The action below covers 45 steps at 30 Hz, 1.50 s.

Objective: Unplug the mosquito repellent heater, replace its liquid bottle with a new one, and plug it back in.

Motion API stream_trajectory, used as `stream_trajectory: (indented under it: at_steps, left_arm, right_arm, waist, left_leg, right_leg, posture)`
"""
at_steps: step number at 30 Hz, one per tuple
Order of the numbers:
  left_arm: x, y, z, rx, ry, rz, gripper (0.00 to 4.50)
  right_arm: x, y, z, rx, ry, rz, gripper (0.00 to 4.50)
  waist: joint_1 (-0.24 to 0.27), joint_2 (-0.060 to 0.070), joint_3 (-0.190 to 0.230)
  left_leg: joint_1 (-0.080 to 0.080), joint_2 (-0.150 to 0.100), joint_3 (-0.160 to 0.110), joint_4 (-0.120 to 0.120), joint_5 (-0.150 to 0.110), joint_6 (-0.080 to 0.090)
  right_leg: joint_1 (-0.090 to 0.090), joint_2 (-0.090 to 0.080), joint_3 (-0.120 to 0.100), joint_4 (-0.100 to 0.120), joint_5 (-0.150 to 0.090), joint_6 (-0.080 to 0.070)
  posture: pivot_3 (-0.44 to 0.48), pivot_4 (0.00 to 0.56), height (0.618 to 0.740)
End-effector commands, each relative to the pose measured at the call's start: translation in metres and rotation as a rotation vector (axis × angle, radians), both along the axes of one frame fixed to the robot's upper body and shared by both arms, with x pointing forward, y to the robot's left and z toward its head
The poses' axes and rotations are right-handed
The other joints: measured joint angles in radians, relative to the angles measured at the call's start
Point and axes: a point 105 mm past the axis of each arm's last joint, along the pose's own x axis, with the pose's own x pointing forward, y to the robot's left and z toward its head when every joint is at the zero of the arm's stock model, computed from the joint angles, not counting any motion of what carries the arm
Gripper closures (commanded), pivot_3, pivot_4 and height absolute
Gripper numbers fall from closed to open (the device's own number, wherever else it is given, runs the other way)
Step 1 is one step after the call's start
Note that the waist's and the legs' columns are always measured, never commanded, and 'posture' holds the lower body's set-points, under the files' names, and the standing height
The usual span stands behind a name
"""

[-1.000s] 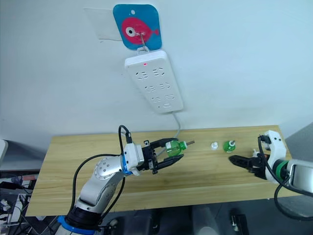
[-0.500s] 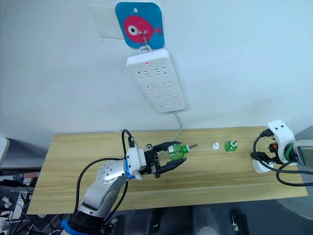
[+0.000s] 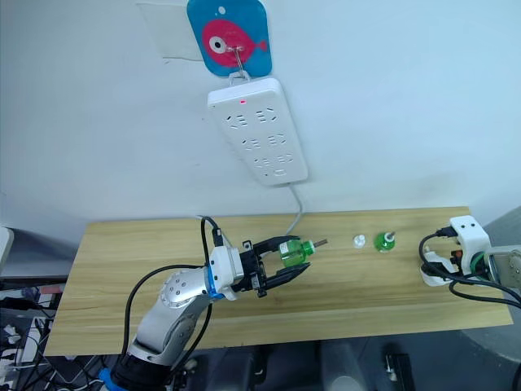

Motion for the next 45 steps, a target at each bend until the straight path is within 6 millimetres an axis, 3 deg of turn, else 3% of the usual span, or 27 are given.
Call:
stream_trajectory:
  at_steps: [1, 25, 28, 31, 35, 37, 40, 45]
  left_arm:
    - [-0.008, -0.002, 0.009, -0.019, -0.029, -0.024, 2.23]
    - [-0.012, 0.0, 0.011, 0.012, -0.05, -0.037, 2.23]
    - [-0.012, 0.001, 0.011, 0.017, -0.054, -0.042, 2.23]
    - [-0.012, 0.001, 0.01, 0.021, -0.056, -0.045, 2.23]
    - [-0.011, 0.001, 0.011, 0.022, -0.064, -0.046, 2.23]
    - [-0.01, 0.001, 0.011, 0.018, -0.071, -0.043, 2.23]
    - [-0.012, 0.005, 0.013, 0.012, -0.077, -0.048, 2.23]
    - [-0.022, 0.011, 0.01, 0.016, -0.07, -0.076, 2.23]
  right_arm:
    - [0.001, -0.006, 0.001, -0.01, -0.023, 0.0, 0.02]
    - [0.011, -0.021, -0.029, 0.042, -0.013, 0.024, 0.02]
    - [0.01, -0.02, -0.03, 0.053, -0.01, 0.023, 0.62]
    - [0.01, -0.02, -0.03, 0.06, -0.013, 0.022, 1.53]
    - [0.009, -0.017, -0.026, 0.077, -0.033, 0.033, 1.53]
    - [0.003, 0.002, -0.02, 0.149, -0.031, 0.142, 1.53]
    - [-0.014, 0.048, -0.003, 0.488, 0.024, 0.2, 1.53]
    - [-0.038, 0.087, 0.024, 0.879, 0.086, 0.203, 1.53]
  waist:
    - [0.0, 0.0, 0.0]
    - [0.001, 0.0, 0.001]
    - [0.001, 0.0, 0.001]
    - [0.001, -0.001, 0.001]
    - [0.002, -0.001, 0.001]
    - [0.005, -0.001, 0.001]
    - [0.007, 0.0, 0.001]
    - [0.007, 0.0, 0.001]
  left_leg:
    - [0.0, 0.0, 0.0, 0.0, 0.0, 0.0]
    - [0.0, 0.0, 0.0, 0.0, 0.0, 0.0]
    - [0.0, 0.0, 0.0, 0.0, 0.0, 0.0]
    - [0.0, 0.0, 0.0, 0.0, 0.0, 0.0]
    - [0.0, 0.0, 0.0, 0.0, 0.0, 0.0]
    - [0.0, 0.0, 0.0, 0.0, 0.0, 0.0]
    - [0.0, 0.0, 0.0, 0.0, 0.0, 0.0]
    - [0.0, 0.0, -0.001, 0.0, 0.0, 0.0]
  right_leg:
    - [0.0, 0.0, 0.0, 0.0, 0.0, 0.0]
    - [0.0, 0.0, 0.0, 0.0, 0.0, 0.0]
    - [0.0, 0.0, 0.0, 0.0, 0.0, 0.0]
    - [0.0, 0.0, 0.0, 0.0, 0.0, 0.0]
    - [0.0, 0.0, 0.0, 0.0, 0.0, 0.0]
    - [0.0, 0.0, 0.0, 0.0, 0.0, 0.0]
    - [0.0, 0.0, 0.0, 0.0, 0.0, 0.0]
    - [0.0, 0.0, 0.0, 0.0, 0.0, 0.0]
  posture:
    - [-0.098, 0.38, 0.74]
    - [-0.067, 0.374, 0.74]
    - [-0.068, 0.367, 0.74]
    - [-0.068, 0.365, 0.74]
    - [-0.069, 0.357, 0.74]
    - [-0.067, 0.342, 0.74]
    - [-0.07, 0.334, 0.74]
    - [-0.089, 0.331, 0.74]
